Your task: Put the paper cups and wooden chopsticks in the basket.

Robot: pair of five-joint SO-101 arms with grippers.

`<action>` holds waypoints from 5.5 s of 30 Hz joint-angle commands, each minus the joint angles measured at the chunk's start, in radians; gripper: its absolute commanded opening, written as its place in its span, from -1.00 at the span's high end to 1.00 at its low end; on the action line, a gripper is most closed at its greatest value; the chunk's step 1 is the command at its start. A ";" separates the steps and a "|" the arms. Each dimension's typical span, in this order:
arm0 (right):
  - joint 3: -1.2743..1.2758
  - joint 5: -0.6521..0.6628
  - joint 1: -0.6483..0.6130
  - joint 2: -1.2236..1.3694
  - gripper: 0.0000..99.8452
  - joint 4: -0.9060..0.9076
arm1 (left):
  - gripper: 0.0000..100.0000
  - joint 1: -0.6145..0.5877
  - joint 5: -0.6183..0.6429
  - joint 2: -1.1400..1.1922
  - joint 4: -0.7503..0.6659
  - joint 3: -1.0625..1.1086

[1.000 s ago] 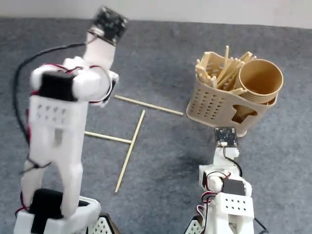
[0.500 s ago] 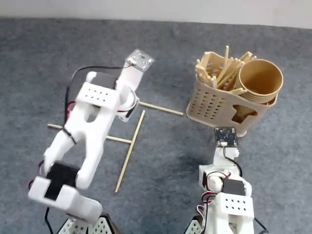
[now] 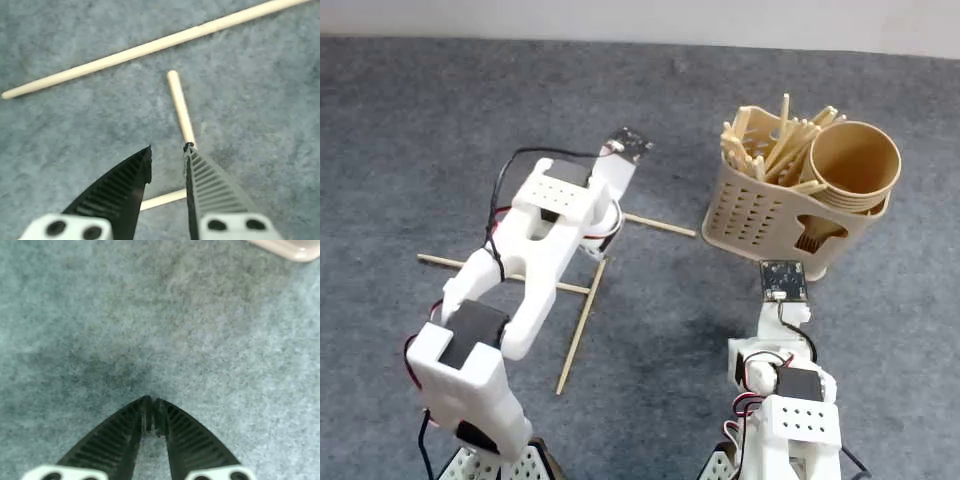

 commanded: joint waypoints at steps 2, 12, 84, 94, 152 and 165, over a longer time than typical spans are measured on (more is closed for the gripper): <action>0.008 0.011 0.001 -0.001 0.92 -0.022 | 0.77 0.062 0.009 0.016 -0.014 -0.015; 0.008 0.011 0.002 -0.001 0.92 -0.022 | 0.79 0.030 0.075 0.219 0.005 -0.143; 0.010 0.011 0.002 -0.001 0.92 -0.022 | 0.99 0.374 0.334 -0.453 -0.996 -0.255; 0.010 0.012 0.002 -0.001 0.92 -0.022 | 0.73 0.367 0.334 -0.360 -0.779 -0.352; 0.010 0.012 0.004 -0.001 0.92 -0.022 | 0.55 -0.137 0.695 0.012 0.066 -0.314; 0.010 0.012 0.004 -0.001 0.92 -0.022 | 0.56 -0.137 0.858 0.424 0.158 -0.674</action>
